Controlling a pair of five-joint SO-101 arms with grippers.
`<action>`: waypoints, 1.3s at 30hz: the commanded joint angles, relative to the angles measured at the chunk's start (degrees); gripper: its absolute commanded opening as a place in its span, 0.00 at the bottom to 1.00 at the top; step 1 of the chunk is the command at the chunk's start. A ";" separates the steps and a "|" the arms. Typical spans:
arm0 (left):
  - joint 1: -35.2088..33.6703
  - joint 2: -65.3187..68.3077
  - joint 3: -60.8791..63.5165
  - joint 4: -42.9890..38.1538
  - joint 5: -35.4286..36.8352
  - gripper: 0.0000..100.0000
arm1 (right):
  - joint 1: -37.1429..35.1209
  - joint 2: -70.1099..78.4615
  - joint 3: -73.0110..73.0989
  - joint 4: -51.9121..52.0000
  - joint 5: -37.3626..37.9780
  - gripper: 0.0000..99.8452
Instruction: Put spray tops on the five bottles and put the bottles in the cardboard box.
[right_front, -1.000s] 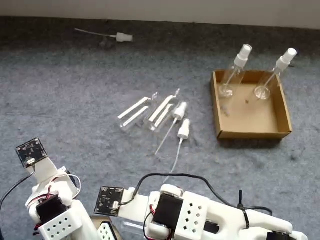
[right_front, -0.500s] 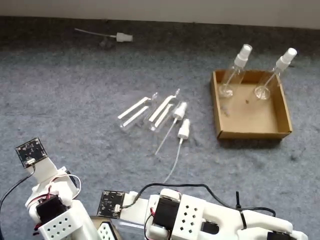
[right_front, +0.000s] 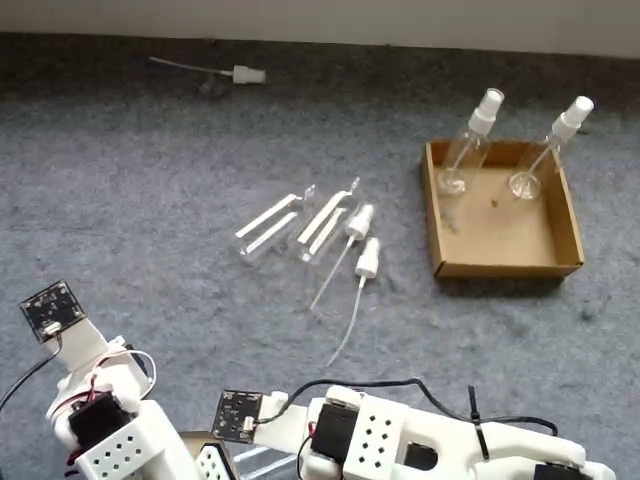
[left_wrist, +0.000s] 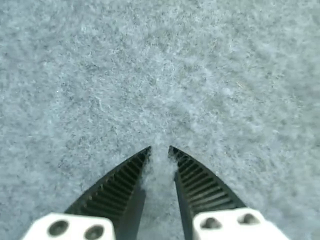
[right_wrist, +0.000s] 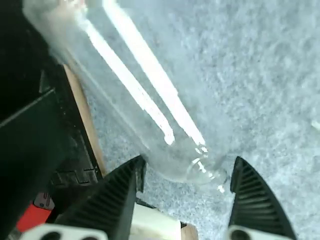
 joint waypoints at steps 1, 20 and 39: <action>-1.71 0.22 1.19 -0.09 0.62 0.01 | -0.31 -0.57 -0.84 -1.10 -0.62 0.24; -1.71 0.22 1.19 0.09 0.62 0.01 | -0.22 -1.19 -1.10 -1.27 0.00 0.10; -1.71 0.22 1.19 0.35 0.62 0.01 | 19.12 -0.84 -0.48 -10.95 0.53 0.01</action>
